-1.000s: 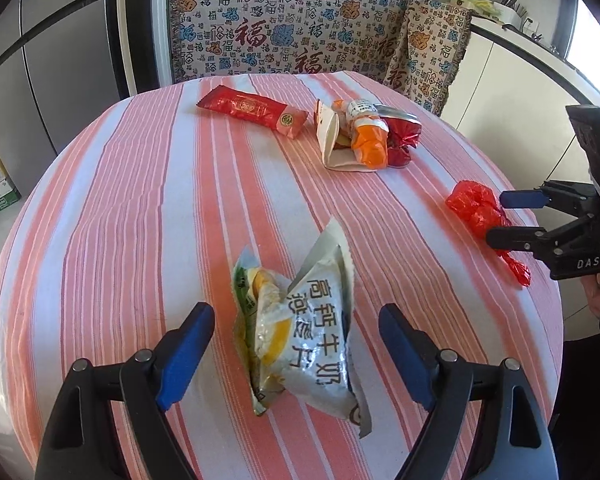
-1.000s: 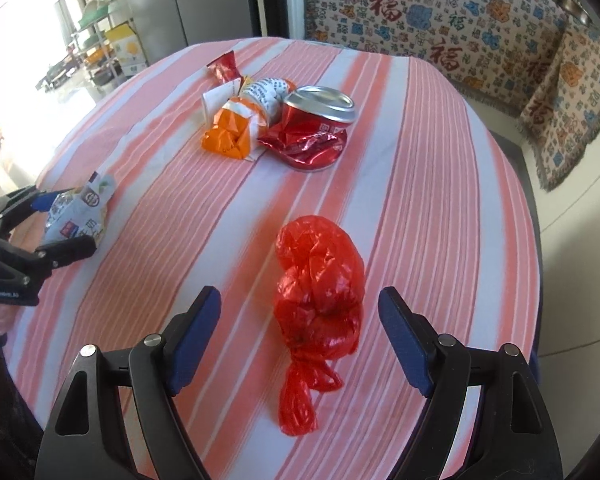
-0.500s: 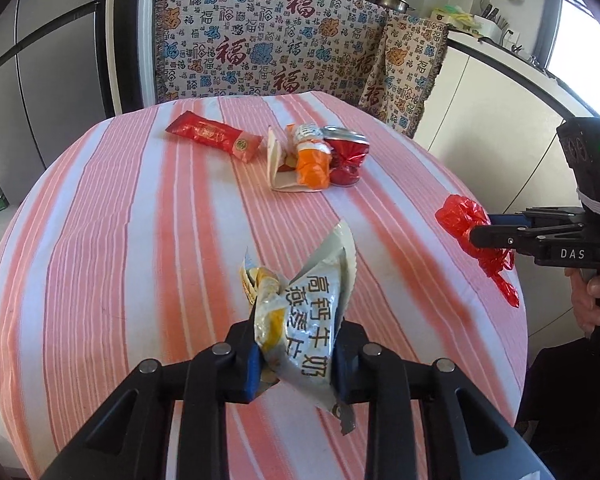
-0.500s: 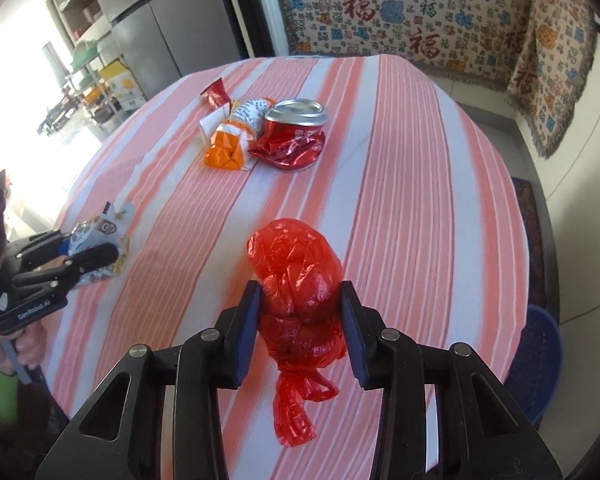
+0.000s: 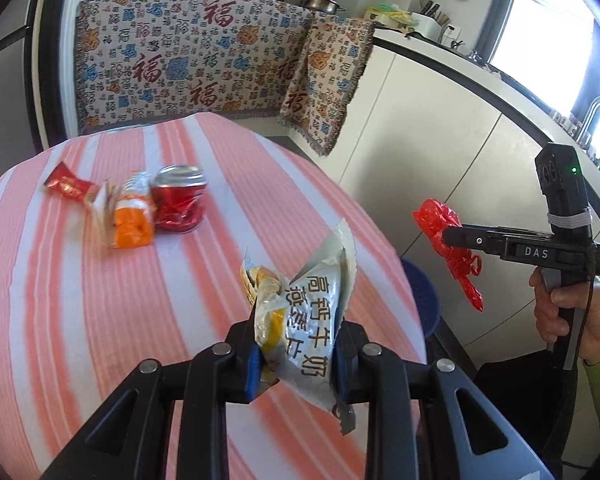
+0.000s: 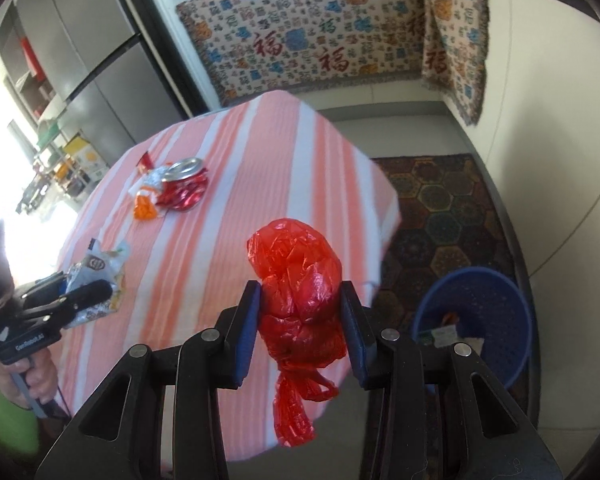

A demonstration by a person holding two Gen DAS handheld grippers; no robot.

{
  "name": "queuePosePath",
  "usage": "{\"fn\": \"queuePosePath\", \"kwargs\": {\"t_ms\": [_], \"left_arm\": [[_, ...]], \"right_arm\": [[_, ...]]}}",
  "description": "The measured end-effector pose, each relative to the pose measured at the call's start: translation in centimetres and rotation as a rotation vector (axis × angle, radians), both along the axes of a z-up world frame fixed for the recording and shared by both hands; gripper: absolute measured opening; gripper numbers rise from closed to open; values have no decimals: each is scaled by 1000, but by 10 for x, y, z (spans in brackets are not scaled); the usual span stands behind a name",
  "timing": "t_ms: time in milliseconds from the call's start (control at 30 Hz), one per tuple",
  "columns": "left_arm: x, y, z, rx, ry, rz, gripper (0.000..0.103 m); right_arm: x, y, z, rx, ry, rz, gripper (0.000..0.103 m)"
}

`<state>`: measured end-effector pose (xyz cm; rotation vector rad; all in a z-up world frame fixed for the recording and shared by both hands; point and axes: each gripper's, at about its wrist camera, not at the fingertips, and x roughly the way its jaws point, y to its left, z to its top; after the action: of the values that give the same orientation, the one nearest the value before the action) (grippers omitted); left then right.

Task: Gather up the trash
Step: 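Carry snack bag and red plastic bag over the blue wastebasket and open both tools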

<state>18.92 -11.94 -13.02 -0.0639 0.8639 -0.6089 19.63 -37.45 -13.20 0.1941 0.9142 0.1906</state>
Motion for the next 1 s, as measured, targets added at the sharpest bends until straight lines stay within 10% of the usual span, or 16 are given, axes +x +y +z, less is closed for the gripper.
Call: {"fn": "queuePosePath", "kwargs": {"t_ms": [467,1000], "left_arm": [[22,-184,11,-53,33,-227,28],[68,-328,-70,-8,180,-311,28]], "right_arm": [[-19,-149,-32,-41,27,-275,40],[-7,-236,-91,59,67,-408,40]]}}
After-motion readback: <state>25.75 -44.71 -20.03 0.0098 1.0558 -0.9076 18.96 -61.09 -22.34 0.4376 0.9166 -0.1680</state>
